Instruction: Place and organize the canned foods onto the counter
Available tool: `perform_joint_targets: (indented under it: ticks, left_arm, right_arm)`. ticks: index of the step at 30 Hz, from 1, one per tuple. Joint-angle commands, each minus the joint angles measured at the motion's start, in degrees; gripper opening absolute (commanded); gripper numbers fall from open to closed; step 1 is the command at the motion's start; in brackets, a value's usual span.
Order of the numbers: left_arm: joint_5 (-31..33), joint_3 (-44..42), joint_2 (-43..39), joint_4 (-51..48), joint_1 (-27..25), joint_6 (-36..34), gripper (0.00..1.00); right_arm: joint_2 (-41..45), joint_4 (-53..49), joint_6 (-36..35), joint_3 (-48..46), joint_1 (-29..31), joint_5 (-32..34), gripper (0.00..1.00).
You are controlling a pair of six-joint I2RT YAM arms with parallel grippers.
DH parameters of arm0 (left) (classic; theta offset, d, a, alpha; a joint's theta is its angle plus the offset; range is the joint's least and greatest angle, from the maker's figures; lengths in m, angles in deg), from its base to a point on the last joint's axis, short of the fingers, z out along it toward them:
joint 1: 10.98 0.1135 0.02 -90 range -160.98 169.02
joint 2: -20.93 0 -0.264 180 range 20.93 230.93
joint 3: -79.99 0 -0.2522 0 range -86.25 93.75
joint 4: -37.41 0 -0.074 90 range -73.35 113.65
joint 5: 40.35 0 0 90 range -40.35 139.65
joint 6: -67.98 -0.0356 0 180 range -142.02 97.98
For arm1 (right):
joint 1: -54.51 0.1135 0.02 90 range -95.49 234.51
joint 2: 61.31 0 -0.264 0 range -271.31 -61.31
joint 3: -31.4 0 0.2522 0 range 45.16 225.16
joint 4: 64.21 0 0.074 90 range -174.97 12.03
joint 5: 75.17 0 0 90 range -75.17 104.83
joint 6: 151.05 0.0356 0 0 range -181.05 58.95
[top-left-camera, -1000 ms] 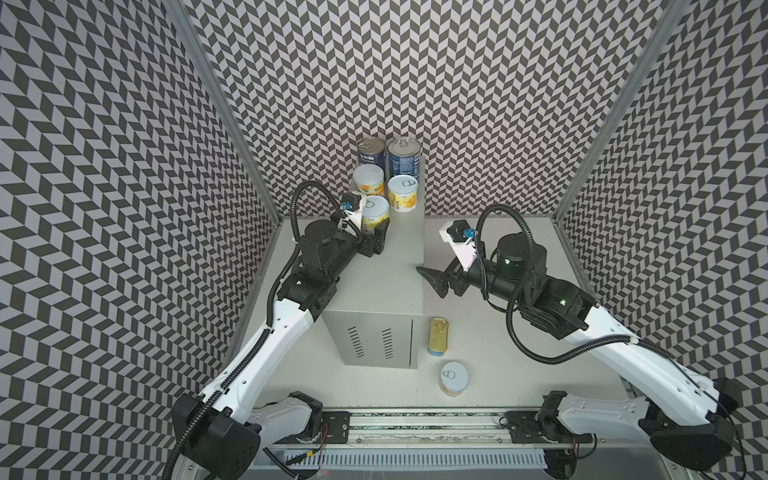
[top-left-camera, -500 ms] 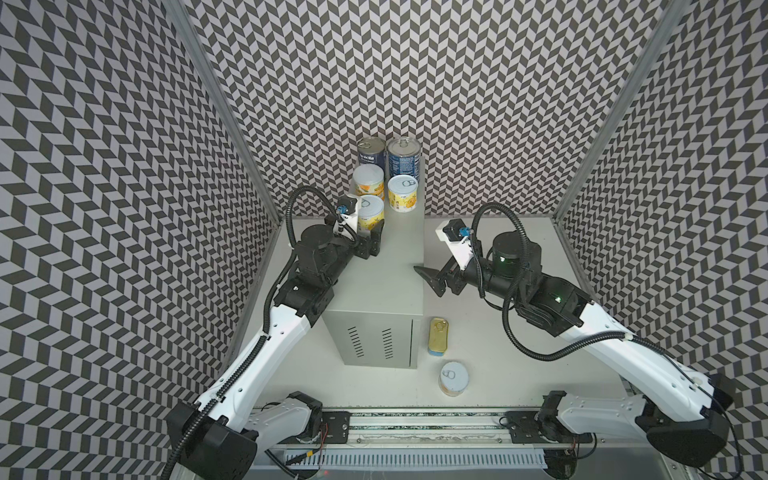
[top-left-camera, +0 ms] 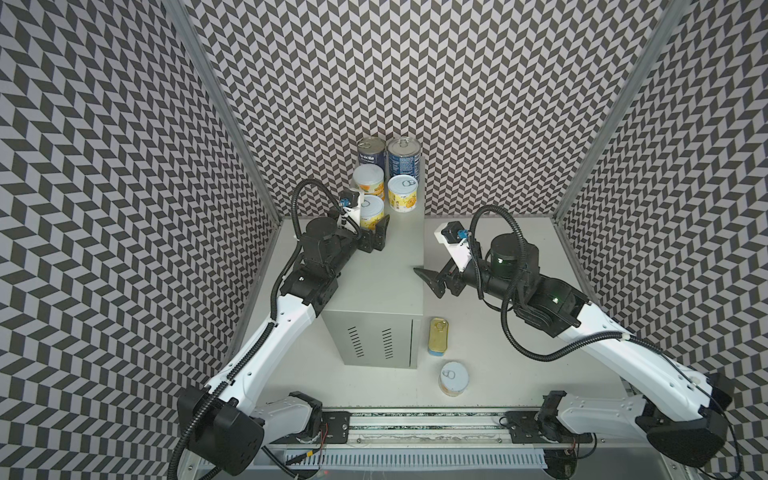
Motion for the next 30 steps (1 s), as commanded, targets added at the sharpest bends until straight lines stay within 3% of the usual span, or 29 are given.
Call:
perform_joint_targets:
  ticks: [1, 10, 30]
  left_arm:
    - [1.03, -0.48, 1.29, 0.70, 1.17, 1.47, 0.92]
    - [-0.49, -1.67, 1.02, 1.36, 2.11, 1.05, 0.81]
    - [-3.32, -2.29, 1.63, 1.99, 2.35, -0.12, 0.78]
  right_arm:
    - [2.32, 3.64, -0.84, -0.82, -0.20, 0.15, 1.00]
    - [2.64, 4.17, -0.72, -1.39, -0.20, 0.29, 0.99]
    - [3.11, 4.63, -0.76, -1.66, -0.20, 0.46, 0.99]
